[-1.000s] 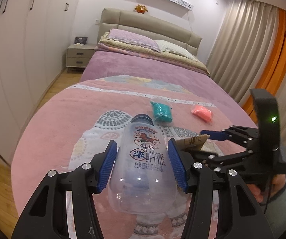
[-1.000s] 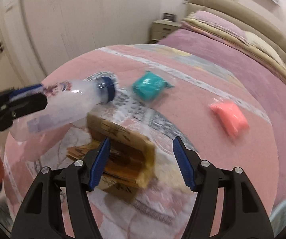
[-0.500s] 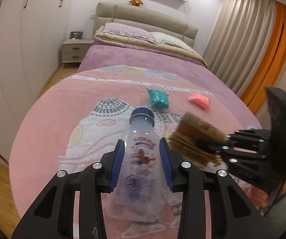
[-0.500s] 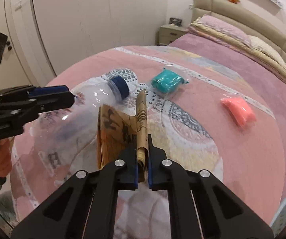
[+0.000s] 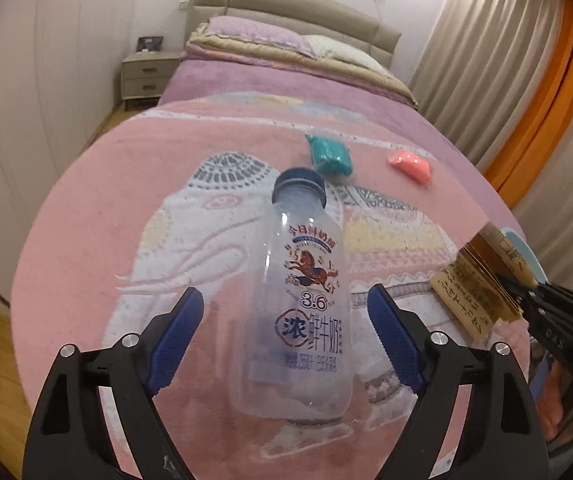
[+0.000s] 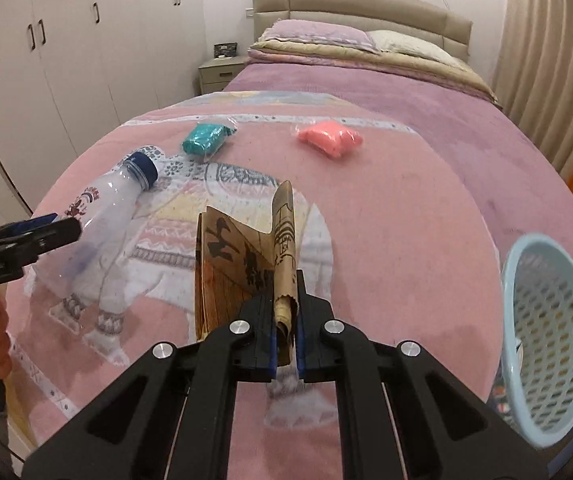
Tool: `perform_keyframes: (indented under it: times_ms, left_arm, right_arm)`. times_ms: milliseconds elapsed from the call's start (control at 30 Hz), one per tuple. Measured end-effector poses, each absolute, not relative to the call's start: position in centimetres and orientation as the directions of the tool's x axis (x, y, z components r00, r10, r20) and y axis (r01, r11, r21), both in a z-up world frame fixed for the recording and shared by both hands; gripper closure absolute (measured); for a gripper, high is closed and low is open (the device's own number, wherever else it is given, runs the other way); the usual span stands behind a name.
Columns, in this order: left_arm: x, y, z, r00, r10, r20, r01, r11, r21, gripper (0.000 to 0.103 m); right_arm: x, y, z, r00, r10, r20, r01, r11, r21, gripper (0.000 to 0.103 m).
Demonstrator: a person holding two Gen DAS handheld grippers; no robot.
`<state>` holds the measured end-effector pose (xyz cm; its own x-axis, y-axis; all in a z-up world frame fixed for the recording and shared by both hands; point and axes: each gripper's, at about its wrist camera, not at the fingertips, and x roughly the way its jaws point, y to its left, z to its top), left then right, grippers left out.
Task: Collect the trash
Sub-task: 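Carry the bottle and paper bag over the basket and open both grippers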
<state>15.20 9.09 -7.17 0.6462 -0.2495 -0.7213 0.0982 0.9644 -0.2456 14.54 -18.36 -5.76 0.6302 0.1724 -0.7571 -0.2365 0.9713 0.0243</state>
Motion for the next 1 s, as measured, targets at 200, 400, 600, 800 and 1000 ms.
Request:
perform_keyframes:
  times_ms: [200, 400, 600, 800, 1000]
  left_arm:
    - [15.8, 6.8, -7.9, 0.622, -0.172, -0.764, 0.093, 0.985, -0.145, 0.047]
    - [14.7, 6.5, -7.0, 0.647, -0.182, -0.74, 0.082, 0.982, -0.169, 0.048]
    - [13.4, 5.2, -4.3, 0.703, -0.227, -0.674, 0.126, 0.972, -0.196, 0.05]
    - [12.9, 1.7, -0.8, 0.739, -0.338, -0.583, 0.247, 0.941, -0.232, 0.05]
    - [13.7, -4.5, 1.6, 0.717, -0.449, -0.534, 0.389, 0.893, -0.228, 0.05]
  right_arm:
    - [14.0, -19.6, -6.5, 0.616, 0.161, -0.771, -0.204, 0.978, 0.041, 0.097]
    - [14.9, -20.7, -7.6, 0.577, 0.225, -0.785, -0.179, 0.973, 0.148, 0.097]
    - [14.0, -21.2, -6.9, 0.622, 0.236, -0.747, -0.171, 0.971, 0.165, 0.097]
    - [12.8, -23.9, -4.6, 0.687, 0.193, -0.7, -0.111, 0.981, 0.162, 0.098]
    - [10.9, -28.7, -1.7, 0.768, 0.04, -0.639, 0.037, 0.994, 0.107, 0.098]
